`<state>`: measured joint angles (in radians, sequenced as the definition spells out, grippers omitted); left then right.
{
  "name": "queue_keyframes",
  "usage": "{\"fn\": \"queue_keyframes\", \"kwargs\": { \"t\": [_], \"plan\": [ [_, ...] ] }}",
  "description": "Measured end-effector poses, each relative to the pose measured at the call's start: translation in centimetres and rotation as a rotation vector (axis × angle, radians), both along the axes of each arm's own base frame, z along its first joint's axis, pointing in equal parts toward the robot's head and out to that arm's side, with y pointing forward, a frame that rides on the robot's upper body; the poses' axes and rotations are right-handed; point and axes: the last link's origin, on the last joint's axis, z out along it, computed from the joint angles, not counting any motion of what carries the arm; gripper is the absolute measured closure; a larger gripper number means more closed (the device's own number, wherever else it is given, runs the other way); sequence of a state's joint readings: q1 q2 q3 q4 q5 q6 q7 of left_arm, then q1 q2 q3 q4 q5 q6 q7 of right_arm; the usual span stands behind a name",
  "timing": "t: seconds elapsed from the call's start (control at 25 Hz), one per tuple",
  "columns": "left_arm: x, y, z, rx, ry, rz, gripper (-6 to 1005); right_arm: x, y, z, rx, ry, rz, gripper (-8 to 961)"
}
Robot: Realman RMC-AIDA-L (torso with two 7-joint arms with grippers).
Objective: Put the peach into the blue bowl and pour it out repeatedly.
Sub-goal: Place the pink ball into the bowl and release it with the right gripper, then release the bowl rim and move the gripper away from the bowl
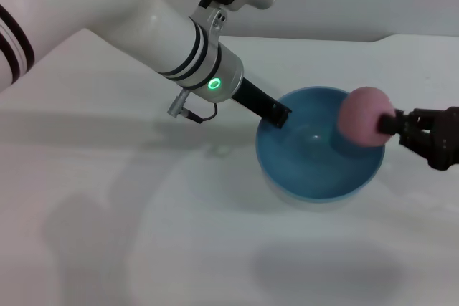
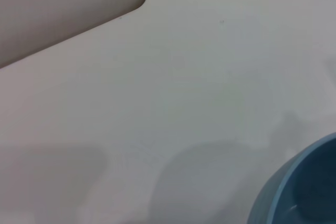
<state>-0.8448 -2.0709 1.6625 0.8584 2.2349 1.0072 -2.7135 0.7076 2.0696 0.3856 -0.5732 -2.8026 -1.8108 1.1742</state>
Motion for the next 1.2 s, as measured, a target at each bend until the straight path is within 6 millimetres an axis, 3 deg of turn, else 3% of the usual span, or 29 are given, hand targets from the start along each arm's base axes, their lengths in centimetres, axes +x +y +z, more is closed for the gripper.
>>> {"fn": "queue_keyframes", "kwargs": {
  "t": [0.16, 0.36, 0.6, 0.92, 1.2],
  "plan": [
    [0.0, 0.0, 0.0, 0.003, -0.001, -0.001, 999, -1.0, 0.1, 0.1, -0.057, 0.009, 0.041, 815],
    [0.0, 0.0, 0.0, 0.002, -0.003, 0.001, 1000, -1.5, 0.6, 0.3, -0.095, -0.005, 0.035, 700],
    [-0.1, 0.0, -0.1, 0.001, -0.003, 0.003, 999, -1.9, 1.1, 2.2, 0.047, 0.095, 0.045, 474],
    [0.0, -1.3, -2.0, -0.034, 0.004, -0.030, 999, 1.2, -0.5, 6.1, 0.375, 0.256, -0.075, 483],
    [-0.3, -2.1, -3.8, -0.026, 0.029, -0.095, 1000, 2.5, -1.0, 4.8, 0.358, 0.237, -0.149, 482]
  ]
}}
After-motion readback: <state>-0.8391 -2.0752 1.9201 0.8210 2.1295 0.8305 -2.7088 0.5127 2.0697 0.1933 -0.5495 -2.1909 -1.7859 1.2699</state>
